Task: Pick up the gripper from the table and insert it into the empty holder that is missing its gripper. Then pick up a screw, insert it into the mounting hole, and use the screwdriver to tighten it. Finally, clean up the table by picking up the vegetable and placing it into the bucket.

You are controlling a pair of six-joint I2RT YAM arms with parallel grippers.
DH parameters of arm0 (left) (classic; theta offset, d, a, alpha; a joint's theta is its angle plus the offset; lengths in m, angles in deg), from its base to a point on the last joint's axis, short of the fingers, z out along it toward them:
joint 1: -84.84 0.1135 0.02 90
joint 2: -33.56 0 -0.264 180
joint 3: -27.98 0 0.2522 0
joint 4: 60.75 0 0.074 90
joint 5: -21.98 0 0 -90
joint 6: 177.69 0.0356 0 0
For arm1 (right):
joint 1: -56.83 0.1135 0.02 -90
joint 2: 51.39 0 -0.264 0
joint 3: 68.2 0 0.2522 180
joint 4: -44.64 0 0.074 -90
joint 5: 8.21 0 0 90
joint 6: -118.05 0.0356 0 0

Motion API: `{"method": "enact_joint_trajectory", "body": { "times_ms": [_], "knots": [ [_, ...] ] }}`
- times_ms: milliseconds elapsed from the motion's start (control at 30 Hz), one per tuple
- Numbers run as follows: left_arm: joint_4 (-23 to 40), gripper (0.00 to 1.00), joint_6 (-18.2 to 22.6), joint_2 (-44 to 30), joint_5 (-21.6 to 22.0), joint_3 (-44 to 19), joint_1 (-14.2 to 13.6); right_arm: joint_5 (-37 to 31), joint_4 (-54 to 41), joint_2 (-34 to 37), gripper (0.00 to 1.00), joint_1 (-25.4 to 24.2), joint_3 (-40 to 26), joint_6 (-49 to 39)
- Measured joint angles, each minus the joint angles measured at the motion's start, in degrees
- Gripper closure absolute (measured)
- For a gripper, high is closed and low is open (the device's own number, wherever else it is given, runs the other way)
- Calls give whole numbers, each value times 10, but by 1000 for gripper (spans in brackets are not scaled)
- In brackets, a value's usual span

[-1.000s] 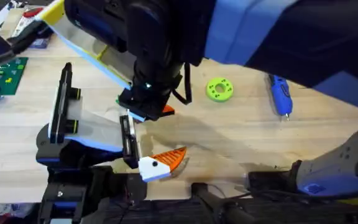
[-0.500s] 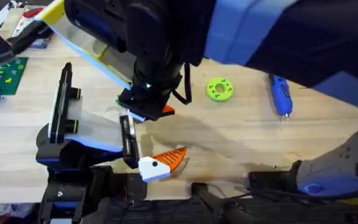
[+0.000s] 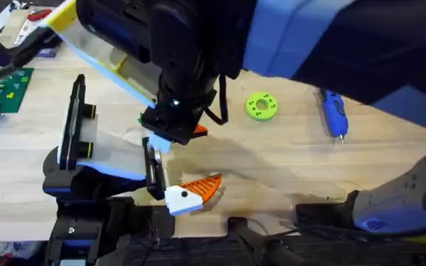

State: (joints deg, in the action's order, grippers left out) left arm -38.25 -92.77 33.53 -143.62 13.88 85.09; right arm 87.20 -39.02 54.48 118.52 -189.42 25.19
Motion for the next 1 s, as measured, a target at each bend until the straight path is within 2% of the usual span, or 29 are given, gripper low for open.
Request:
{"method": "enact_joint_trajectory", "body": {
  "times_ms": [133,167,200,467,567,667,1000],
  "knots": [
    [0,10,-1,0,0,0,0,-15,-7,0,127,-5,0,-3],
    [0,10,-1,0,0,0,0,-18,-8,0,39,-9,0,-4],
    [0,10,-1,0,0,0,0,-19,-8,-1,15,-12,0,-4],
    [0,10,-1,0,0,0,0,-20,-8,-2,5,-12,0,-4],
    [-1,61,0,0,1,0,0,-19,-9,-2,5,-12,0,-4],
    [-1,18,1,0,1,0,0,-20,-8,-3,5,-12,0,-5],
    [-1,14,3,0,2,0,0,-10,-22,-15,5,-38,0,-3]
  ]
}}
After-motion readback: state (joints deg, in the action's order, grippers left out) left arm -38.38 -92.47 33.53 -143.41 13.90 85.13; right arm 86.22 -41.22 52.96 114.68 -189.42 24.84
